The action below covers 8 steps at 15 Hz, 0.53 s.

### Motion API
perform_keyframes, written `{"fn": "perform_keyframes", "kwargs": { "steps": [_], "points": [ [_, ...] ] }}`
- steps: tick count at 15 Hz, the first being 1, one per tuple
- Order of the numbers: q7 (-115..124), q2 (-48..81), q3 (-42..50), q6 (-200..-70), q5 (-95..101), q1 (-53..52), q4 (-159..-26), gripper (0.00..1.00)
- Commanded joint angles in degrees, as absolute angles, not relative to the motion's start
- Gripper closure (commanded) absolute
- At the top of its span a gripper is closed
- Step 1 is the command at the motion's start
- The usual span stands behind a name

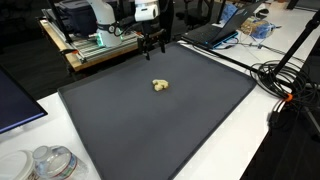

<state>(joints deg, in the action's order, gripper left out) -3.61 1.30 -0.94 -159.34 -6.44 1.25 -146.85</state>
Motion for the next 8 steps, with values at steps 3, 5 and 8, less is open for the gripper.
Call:
{"fn": "perform_keyframes", "kwargs": {
  "steps": [3,5,8],
  "points": [
    [3.8,-3.1,-1.8,-142.8,1.5,-0.3,-140.2,0.00],
    [4.8,-2.5,-2.5,-137.3,2.8,-1.0,-136.7,0.00],
    [7.6,0.4,-3.2,-131.6,5.3,-1.6,-131.4,0.00]
  ]
}}
